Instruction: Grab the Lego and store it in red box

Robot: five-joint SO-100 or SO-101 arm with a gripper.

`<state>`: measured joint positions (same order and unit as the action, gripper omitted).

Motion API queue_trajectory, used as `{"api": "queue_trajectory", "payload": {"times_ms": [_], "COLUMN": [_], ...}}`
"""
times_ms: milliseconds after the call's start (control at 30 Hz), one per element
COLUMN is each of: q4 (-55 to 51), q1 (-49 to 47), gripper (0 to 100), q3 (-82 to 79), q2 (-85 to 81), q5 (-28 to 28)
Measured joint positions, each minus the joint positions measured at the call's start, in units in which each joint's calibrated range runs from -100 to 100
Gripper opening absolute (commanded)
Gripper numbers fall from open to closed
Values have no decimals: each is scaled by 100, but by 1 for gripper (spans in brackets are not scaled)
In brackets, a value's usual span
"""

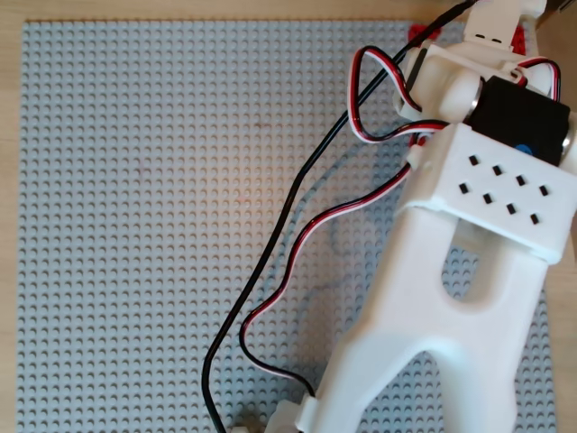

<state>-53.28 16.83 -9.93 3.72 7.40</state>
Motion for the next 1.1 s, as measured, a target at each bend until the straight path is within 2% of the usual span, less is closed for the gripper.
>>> {"api": "queue_trajectory", "payload": {"times_ms": [333, 833, 1100], "q4": [924, 967, 967], "q1": [116, 560, 538], "gripper": [5, 5, 17], "q3": [-331, 528, 537], "q2": [778, 1682, 1682], "q5": [5, -15, -15]}}
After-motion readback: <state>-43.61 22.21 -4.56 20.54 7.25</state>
